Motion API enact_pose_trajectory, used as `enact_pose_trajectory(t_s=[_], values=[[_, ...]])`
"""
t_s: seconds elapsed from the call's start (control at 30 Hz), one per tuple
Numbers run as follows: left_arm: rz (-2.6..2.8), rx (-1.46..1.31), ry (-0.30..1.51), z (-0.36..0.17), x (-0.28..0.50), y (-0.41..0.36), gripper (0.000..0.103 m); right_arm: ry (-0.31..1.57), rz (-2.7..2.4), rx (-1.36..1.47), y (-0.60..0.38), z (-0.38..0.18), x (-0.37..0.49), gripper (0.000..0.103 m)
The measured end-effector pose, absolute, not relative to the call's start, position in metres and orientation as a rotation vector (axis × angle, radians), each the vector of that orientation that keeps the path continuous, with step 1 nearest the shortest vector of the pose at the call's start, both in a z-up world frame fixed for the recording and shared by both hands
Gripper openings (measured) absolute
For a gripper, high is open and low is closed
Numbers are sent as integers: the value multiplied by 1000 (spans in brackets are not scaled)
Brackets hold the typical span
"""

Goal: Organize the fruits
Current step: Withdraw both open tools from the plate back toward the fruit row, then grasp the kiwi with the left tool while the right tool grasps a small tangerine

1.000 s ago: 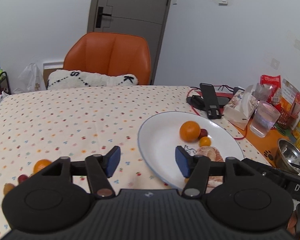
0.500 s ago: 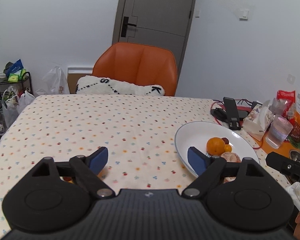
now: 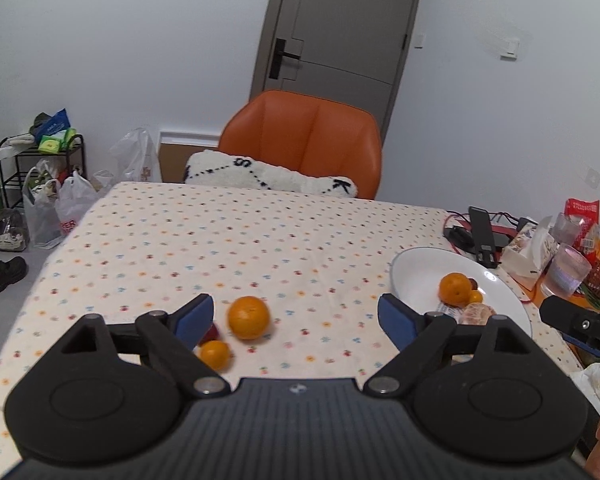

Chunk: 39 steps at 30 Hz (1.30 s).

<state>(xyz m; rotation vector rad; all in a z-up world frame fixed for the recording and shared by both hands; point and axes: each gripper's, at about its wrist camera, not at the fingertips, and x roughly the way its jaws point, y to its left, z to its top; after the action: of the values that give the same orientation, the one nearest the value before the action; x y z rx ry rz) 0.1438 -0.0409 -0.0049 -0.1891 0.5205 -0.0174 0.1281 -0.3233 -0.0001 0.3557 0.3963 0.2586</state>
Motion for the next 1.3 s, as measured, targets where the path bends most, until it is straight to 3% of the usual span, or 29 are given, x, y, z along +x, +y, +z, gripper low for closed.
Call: enact_pose_trajectory(t_s=[1.03, 1.3], values=[[35, -236, 518, -21, 107, 37, 85, 482, 417, 268, -245, 0, 129, 103], [28, -264, 546, -34, 111, 47, 62, 504, 454, 250, -229, -6, 136, 101]])
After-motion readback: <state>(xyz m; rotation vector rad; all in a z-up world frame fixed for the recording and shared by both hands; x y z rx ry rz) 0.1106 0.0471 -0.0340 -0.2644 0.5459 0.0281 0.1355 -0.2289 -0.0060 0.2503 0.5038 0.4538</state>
